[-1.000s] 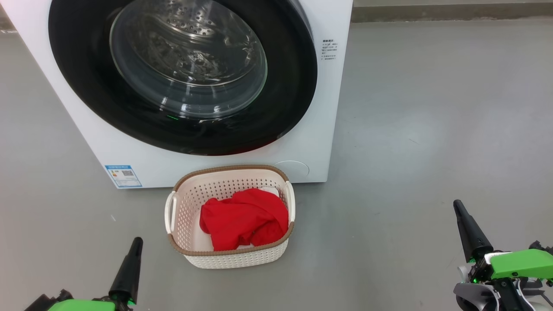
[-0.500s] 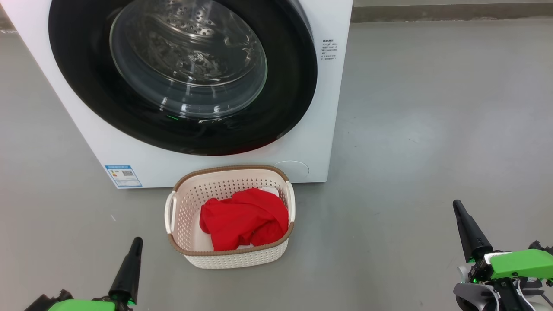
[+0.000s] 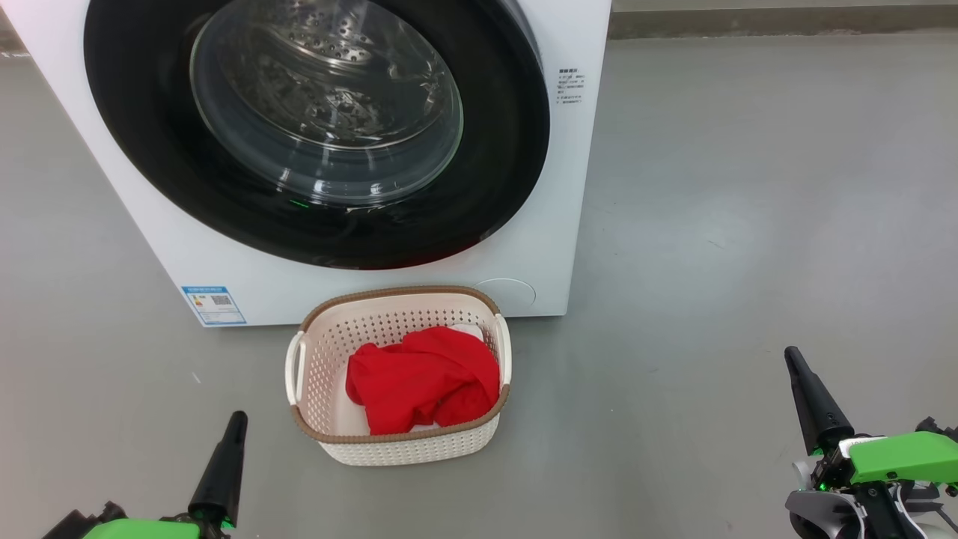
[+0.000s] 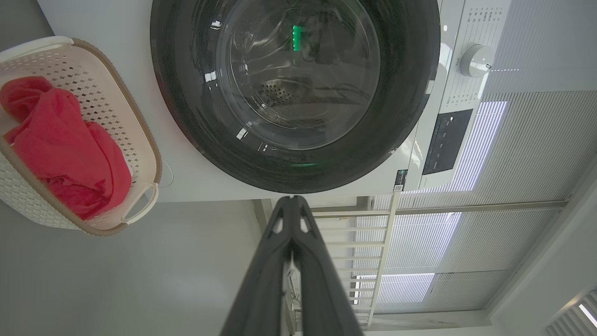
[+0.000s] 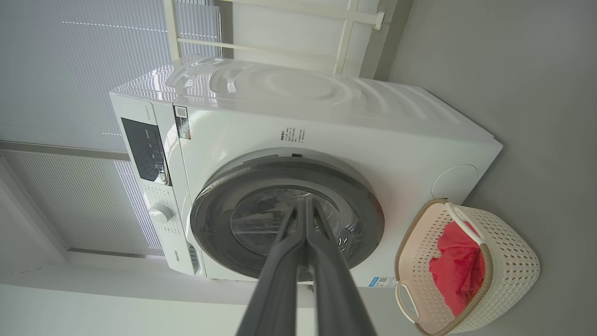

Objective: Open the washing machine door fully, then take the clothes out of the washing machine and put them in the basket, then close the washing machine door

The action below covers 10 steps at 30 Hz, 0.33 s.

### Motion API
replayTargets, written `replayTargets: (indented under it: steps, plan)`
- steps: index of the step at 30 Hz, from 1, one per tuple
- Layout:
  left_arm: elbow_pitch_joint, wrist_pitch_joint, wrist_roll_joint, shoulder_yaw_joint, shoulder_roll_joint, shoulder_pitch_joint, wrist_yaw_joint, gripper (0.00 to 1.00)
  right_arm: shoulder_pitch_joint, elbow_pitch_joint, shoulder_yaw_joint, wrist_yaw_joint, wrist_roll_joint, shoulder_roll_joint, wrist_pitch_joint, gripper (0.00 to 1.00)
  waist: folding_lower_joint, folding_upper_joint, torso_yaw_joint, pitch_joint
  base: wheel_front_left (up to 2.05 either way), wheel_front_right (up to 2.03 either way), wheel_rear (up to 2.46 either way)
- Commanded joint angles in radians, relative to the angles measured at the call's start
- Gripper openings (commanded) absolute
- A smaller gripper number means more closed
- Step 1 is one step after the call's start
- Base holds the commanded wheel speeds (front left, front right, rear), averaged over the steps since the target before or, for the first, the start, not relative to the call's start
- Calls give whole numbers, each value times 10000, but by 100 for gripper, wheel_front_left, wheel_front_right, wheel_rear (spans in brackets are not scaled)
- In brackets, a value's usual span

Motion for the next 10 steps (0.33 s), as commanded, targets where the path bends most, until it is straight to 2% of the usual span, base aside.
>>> replayTargets:
  steps: [1, 10]
  plan:
    - [-215, 40, -56, 347, 106, -457, -82, 0, -453, -244, 121, 6, 34, -109, 43, 0, 0, -1, 0, 0, 0, 0, 0]
    - [-215, 40, -56, 346, 106, -457, -82, 0, -454, -244, 114, 6, 27, -103, 49, 0, 0, -1, 0, 0, 0, 0, 0]
